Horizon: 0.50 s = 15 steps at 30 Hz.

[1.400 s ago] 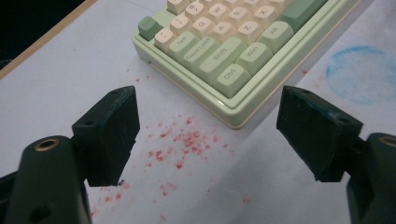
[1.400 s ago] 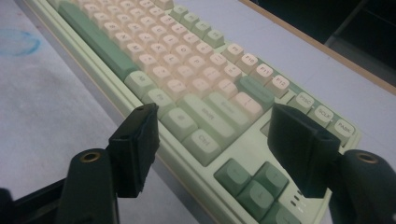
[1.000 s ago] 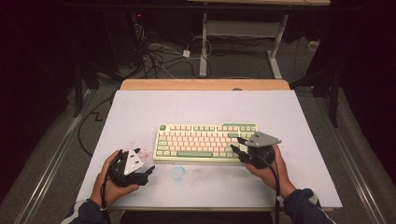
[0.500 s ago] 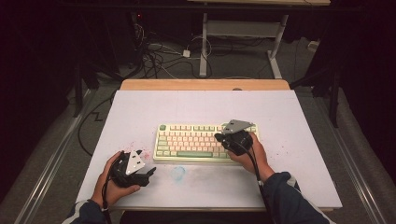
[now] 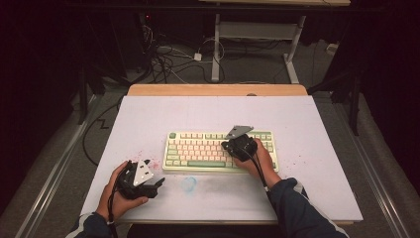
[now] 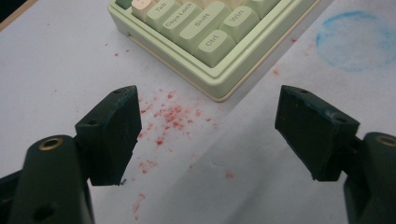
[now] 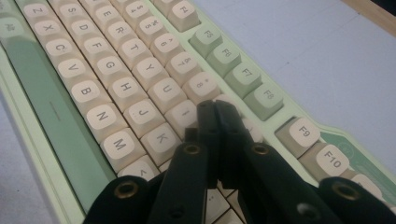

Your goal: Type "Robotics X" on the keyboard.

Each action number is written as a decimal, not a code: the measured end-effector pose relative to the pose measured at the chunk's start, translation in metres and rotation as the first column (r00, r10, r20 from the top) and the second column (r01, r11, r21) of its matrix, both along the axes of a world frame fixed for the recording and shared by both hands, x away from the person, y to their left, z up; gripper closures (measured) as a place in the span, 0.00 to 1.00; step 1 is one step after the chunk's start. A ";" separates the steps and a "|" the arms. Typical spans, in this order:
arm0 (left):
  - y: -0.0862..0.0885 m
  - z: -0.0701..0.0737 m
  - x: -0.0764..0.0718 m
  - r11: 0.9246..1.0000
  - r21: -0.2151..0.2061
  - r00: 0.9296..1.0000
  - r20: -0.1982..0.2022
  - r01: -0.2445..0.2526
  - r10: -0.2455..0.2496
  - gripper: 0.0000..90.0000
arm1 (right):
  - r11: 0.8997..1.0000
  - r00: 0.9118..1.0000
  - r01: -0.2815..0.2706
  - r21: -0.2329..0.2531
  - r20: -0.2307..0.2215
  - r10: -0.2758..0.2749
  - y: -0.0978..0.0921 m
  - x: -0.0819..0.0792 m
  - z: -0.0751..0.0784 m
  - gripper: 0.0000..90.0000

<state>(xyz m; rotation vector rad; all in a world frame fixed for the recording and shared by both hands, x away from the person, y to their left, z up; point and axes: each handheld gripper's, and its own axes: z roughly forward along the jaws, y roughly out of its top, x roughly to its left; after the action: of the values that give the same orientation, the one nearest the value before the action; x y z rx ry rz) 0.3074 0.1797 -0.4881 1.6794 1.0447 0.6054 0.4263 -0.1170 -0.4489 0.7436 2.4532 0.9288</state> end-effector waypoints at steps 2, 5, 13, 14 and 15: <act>-0.001 -0.001 0.000 1.000 0.003 1.000 -0.001 0.001 -0.001 0.24 | 1.000 1.000 -0.002 -0.008 -0.002 0.002 0.000 0.000 -0.001 1.00; -0.001 -0.001 0.000 1.000 0.008 1.000 -0.002 0.004 -0.004 0.24 | 1.000 1.000 -0.002 -0.011 -0.003 0.002 0.000 -0.002 0.000 0.99; 0.000 -0.002 0.001 1.000 0.014 1.000 -0.005 0.005 -0.005 0.24 | 0.997 0.999 -0.002 0.082 0.037 -0.001 -0.013 -0.010 0.014 0.94; 0.000 -0.002 0.001 1.000 0.014 1.000 -0.006 0.006 -0.006 0.24 | 0.996 0.999 -0.007 0.087 0.043 0.003 -0.014 -0.011 0.015 0.93; 0.000 -0.001 0.001 1.000 0.015 1.000 -0.006 0.006 -0.006 0.24 | 0.996 0.999 -0.005 0.093 0.050 0.000 -0.015 -0.013 0.017 0.91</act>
<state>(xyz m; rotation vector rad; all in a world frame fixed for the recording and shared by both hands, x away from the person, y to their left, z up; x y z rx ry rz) 0.3082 0.1795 -0.4896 1.6976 1.0411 0.6056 0.4137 -0.1315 -0.4323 0.7395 2.3813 1.0561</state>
